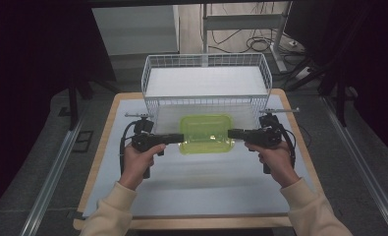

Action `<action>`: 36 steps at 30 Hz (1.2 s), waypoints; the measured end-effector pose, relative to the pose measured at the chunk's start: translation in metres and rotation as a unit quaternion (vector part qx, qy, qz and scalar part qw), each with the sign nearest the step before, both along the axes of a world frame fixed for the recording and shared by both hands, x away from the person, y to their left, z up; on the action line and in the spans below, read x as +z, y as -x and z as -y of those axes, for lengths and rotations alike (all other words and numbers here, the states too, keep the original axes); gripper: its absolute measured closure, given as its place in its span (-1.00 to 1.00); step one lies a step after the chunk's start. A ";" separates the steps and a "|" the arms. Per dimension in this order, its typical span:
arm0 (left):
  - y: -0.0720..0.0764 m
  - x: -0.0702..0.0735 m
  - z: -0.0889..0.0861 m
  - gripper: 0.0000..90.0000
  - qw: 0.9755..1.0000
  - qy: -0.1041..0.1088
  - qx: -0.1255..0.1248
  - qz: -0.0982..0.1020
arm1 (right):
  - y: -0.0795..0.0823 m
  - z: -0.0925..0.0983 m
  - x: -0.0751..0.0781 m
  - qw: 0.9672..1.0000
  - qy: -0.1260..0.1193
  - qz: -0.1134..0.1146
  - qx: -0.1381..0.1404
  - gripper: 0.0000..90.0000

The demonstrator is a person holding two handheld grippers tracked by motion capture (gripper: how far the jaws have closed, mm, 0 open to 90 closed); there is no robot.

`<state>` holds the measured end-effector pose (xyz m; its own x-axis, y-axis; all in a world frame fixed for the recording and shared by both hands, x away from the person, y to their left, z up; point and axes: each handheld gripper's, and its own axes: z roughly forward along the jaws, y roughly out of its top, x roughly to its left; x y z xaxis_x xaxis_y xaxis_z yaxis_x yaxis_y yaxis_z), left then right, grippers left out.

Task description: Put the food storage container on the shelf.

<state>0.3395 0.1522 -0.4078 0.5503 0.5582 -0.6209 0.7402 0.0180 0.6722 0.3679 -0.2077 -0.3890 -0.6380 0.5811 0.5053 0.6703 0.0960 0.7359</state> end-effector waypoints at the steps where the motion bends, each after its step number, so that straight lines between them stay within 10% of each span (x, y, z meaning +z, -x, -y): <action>1: 0.000 0.000 0.000 0.82 1.000 0.000 0.000 0.000 | 0.000 0.000 0.000 1.000 0.000 0.000 0.000 0.79; 36: -0.057 0.065 -0.003 0.82 1.000 -0.002 0.006 0.020 | -0.047 -0.005 0.062 0.999 -0.008 0.023 -0.025 0.78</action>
<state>0.3967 0.1553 -0.3424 0.5680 0.5673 -0.5963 0.7120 0.0248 0.7018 0.4146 -0.2027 -0.3267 -0.6312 0.6046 0.4858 0.6391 0.0506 0.7674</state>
